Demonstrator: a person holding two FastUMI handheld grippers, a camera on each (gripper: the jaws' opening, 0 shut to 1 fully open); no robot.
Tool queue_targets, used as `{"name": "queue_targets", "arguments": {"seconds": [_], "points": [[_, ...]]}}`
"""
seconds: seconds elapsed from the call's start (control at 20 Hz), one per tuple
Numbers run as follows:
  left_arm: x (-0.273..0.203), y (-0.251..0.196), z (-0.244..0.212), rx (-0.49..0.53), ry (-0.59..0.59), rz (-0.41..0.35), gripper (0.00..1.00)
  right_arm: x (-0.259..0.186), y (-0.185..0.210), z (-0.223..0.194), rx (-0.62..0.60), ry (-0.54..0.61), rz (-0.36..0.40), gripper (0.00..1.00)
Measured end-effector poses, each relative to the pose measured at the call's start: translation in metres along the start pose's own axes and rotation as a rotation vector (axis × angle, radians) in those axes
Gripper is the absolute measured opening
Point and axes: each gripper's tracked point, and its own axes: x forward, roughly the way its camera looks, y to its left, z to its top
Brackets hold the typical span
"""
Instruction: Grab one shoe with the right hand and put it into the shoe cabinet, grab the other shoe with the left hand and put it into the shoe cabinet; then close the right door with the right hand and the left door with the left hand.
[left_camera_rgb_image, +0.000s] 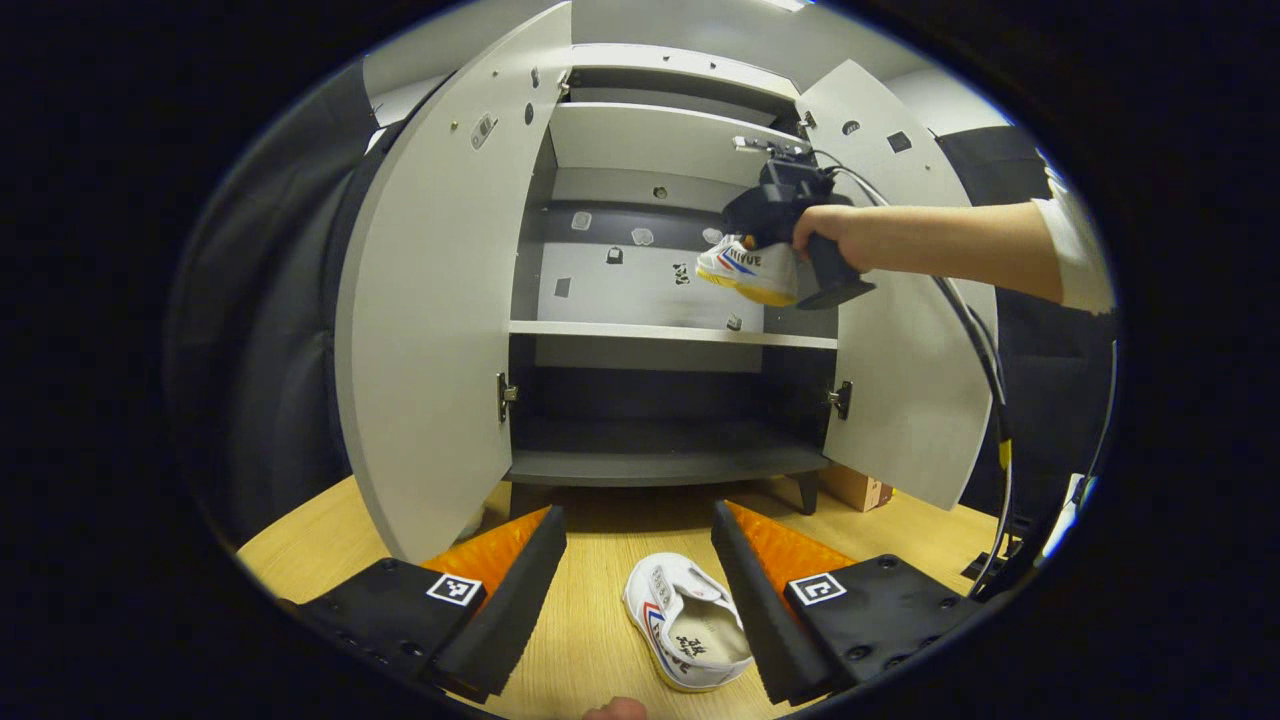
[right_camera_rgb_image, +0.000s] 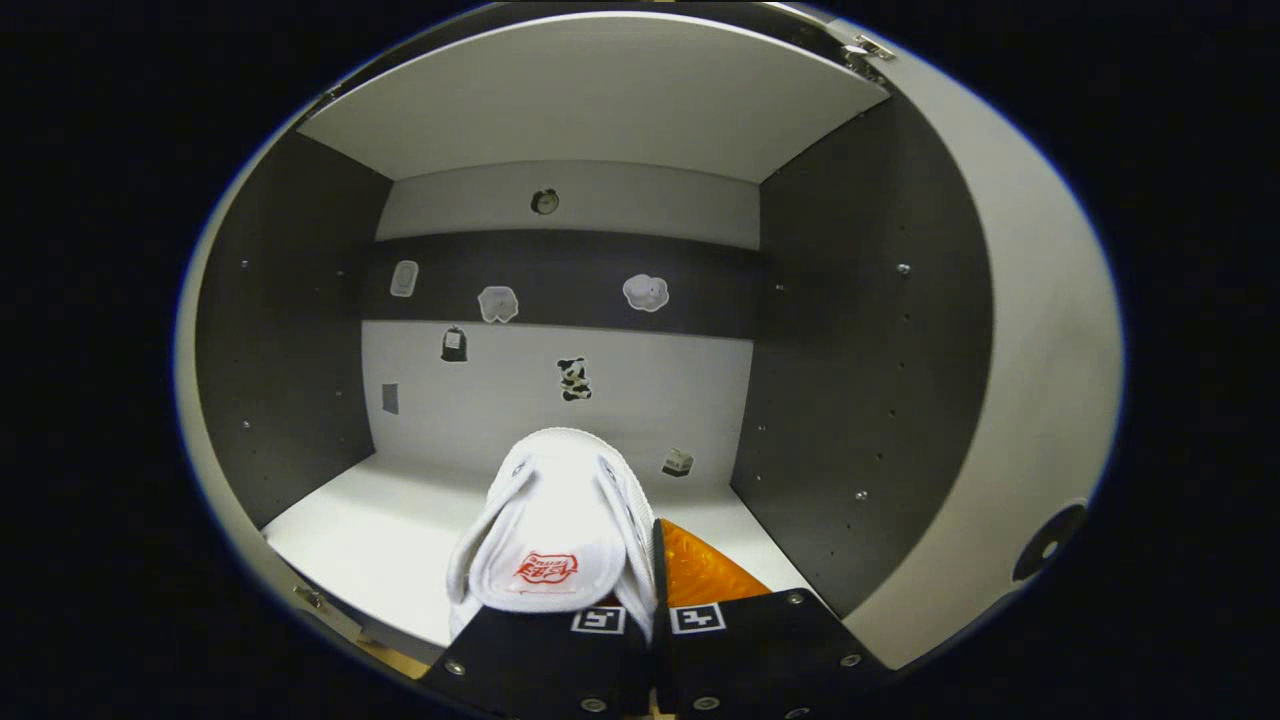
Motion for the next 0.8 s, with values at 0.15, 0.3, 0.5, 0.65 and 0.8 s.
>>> {"name": "queue_targets", "arguments": {"seconds": [0.15,0.3,0.5,0.65,0.8], "points": [[-0.002,0.005,0.008,0.024,-0.011,0.017,0.96,0.044,0.002,-0.017,-0.043,0.074,-0.037,0.07],[-0.002,0.009,0.016,0.034,-0.019,0.024,0.96,0.067,0.007,-0.040,-0.076,0.158,-0.040,0.07],[-0.002,0.014,0.016,0.035,-0.010,0.032,0.96,0.073,0.015,-0.047,-0.054,0.185,-0.017,0.11],[-0.001,0.018,0.014,0.036,-0.004,0.031,0.96,0.072,0.008,-0.045,-0.065,0.182,-0.024,0.23],[0.000,0.017,0.012,0.030,0.000,0.024,0.96,0.060,-0.002,-0.039,-0.089,0.174,-0.017,0.56]]}}
